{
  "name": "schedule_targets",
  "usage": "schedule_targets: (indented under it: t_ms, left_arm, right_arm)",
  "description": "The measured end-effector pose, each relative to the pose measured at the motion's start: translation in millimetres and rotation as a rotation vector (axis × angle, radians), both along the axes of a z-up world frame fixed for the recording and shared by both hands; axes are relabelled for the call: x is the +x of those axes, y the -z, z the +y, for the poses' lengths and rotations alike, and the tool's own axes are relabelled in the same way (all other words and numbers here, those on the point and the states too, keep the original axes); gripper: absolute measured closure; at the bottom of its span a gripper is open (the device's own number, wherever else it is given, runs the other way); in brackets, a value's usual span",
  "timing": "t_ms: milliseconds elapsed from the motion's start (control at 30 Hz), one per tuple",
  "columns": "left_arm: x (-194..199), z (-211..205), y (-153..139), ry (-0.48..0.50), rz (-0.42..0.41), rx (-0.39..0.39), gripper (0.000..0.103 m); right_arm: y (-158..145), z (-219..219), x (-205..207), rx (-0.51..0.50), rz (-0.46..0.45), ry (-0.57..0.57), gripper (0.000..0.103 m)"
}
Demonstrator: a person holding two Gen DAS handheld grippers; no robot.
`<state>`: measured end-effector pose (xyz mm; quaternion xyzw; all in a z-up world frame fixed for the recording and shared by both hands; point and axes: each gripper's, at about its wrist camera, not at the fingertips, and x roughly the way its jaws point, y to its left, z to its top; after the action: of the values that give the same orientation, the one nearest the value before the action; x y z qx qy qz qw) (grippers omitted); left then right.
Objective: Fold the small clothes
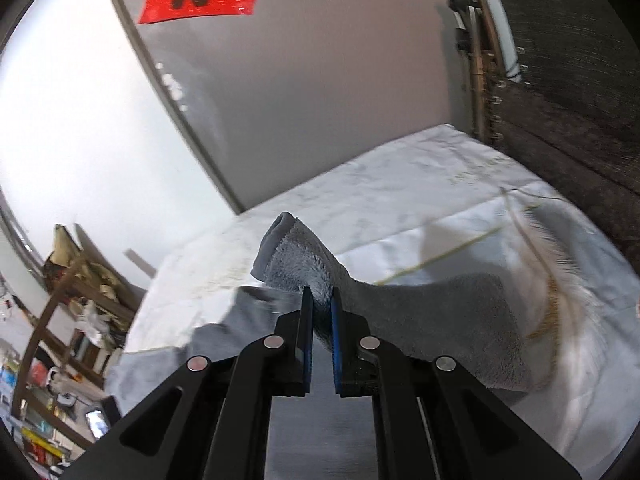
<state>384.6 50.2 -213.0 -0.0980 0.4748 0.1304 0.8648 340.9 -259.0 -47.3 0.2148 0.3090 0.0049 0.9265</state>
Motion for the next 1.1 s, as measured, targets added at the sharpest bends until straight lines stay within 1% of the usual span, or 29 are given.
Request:
schedule_targets:
  t_ms: [233, 367, 533, 700, 800, 833, 900, 933, 967, 1000, 1033, 1100]
  left_arm:
    - [0, 0, 0, -0.001, 0.0, 0.0, 0.004]
    - [0, 0, 0, -0.001, 0.0, 0.0, 0.004]
    - [0, 0, 0, -0.001, 0.0, 0.0, 0.004]
    - [0, 0, 0, -0.001, 0.0, 0.0, 0.004]
    - [1, 0, 0, -0.001, 0.0, 0.0, 0.004]
    - [1, 0, 0, -0.001, 0.001, 0.0, 0.004]
    - [1, 0, 0, -0.001, 0.001, 0.0, 0.004]
    - [1, 0, 0, 0.0, 0.001, 0.0, 0.004]
    - [1, 0, 0, 0.0, 0.001, 0.0, 0.004]
    - [1, 0, 0, -0.001, 0.001, 0.0, 0.004]
    - [1, 0, 0, 0.0, 0.001, 0.0, 0.004]
    - [1, 1, 0, 0.003, 0.002, -0.003, 0.004]
  right_arm:
    - [-10, 40, 9, 0.047, -0.027, -0.075, 0.095]
    - [-5, 58, 16, 0.071, -0.017, -0.11, 0.095]
    - [15, 80, 22, 0.092, 0.014, -0.141, 0.095]
    - [47, 99, 31, 0.134, 0.068, -0.169, 0.095]
    - [68, 110, 34, 0.121, 0.11, -0.184, 0.094]
    - [76, 115, 36, 0.119, 0.131, -0.195, 0.092]
    - [93, 123, 41, 0.106, 0.204, -0.224, 0.091]
    - [102, 127, 42, 0.098, 0.253, -0.24, 0.084]
    - [108, 130, 42, 0.1, 0.282, -0.256, 0.077]
    - [111, 131, 40, 0.109, 0.297, -0.272, 0.067]
    - [109, 131, 36, 0.112, 0.291, -0.287, 0.067]
    - [96, 128, 23, 0.084, 0.246, -0.31, 0.066]
